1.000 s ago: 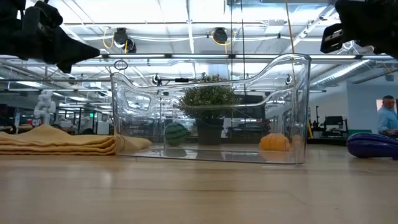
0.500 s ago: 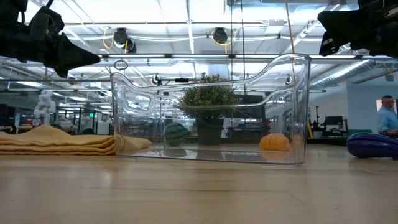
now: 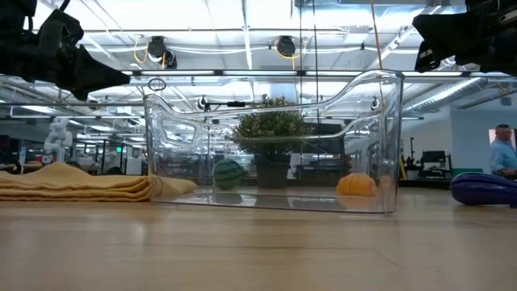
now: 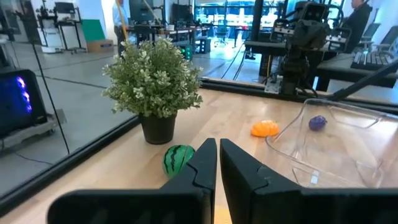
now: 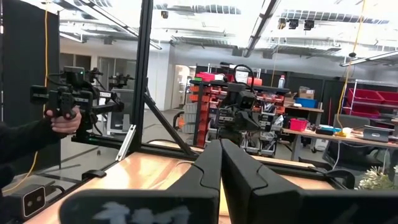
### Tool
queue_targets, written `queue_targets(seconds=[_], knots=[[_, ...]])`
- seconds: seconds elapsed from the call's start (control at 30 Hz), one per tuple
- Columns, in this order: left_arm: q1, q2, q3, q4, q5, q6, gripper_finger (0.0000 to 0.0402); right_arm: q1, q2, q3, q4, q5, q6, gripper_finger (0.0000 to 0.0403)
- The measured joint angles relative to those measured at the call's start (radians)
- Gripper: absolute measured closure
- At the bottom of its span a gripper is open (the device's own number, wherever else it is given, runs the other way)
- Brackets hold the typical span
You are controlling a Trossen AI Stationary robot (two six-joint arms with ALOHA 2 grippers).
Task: Pick and placing Produce into tupperware
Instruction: Put the watermelon into the transparent bin
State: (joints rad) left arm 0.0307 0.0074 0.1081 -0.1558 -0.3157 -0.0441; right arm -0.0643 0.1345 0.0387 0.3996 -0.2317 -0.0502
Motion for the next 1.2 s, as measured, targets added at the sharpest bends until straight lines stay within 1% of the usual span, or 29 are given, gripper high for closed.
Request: queue_targets(seconds=[0.1,0.2,0.37,0.43,0.63,0.83,1.07,1.13,1.2], knots=[[0.000,0.000,0.000,0.028,-0.008,-0.008,0.0376,0.000,0.000,0.000,0.000,0.000,0.000,0.0403],[0.000,0.001,0.000,0.055,-0.039,-0.031,0.0376,0.000,0.000,0.000,0.000,0.000,0.000,0.0403],[0.000,0.025,0.000,0.056,-0.161,-0.023,0.0376,0.000,0.000,0.000,0.000,0.000,0.003,0.0403],[0.000,0.037,0.000,0.052,-0.184,-0.018,0.0376,0.000,0.000,0.000,0.000,0.000,0.003,0.0403],[0.000,0.094,0.000,0.064,-0.176,-0.075,0.0376,0.000,0.000,0.000,0.000,0.000,0.004,0.0403],[0.015,0.196,0.017,0.176,-0.178,-0.096,0.0376,0.000,0.000,0.000,0.000,0.000,0.003,0.0403],[0.077,0.340,0.133,0.181,-0.175,-0.098,0.0372,0.000,0.000,0.000,0.000,0.000,-0.015,0.0403],[0.098,0.388,0.175,0.173,-0.147,-0.100,0.0361,0.000,0.000,0.000,0.000,0.000,-0.016,0.0403],[0.122,0.442,0.221,0.139,-0.123,-0.113,0.0340,0.000,0.000,0.000,0.000,0.000,-0.015,0.0403]])
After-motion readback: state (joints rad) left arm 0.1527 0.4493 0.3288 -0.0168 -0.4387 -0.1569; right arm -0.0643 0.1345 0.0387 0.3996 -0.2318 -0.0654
